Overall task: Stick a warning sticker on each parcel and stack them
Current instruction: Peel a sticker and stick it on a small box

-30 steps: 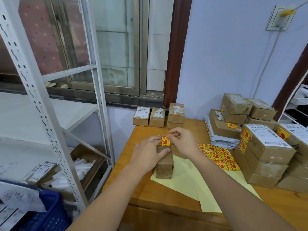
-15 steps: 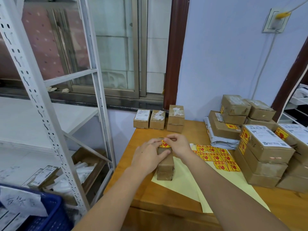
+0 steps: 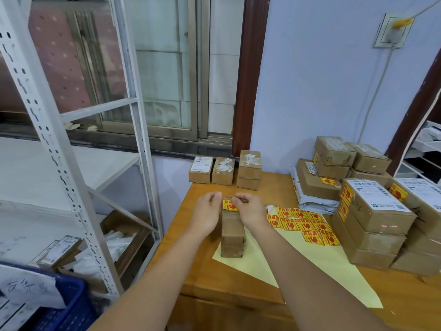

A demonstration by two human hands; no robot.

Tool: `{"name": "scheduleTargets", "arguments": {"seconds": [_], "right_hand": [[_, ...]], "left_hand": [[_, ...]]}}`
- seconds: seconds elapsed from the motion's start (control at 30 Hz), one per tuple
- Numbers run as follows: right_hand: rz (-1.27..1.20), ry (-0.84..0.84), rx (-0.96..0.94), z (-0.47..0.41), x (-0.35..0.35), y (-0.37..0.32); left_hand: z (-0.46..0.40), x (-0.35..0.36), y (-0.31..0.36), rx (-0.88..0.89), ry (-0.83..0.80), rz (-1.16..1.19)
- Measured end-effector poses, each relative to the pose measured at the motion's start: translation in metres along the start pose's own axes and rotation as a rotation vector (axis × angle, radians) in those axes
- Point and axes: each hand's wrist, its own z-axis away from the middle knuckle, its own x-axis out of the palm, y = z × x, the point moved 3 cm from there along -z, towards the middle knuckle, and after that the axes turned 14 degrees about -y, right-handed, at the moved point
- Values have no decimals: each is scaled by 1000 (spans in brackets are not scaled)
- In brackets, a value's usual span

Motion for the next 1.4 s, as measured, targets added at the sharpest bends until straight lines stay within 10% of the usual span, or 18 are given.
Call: {"name": "scheduleTargets", "arguments": {"seconds": [1.4], "right_hand": [[-6,-183,-7,19,-2,-6]], "left_hand": [[-4,0,-7,34,-395,68]]}}
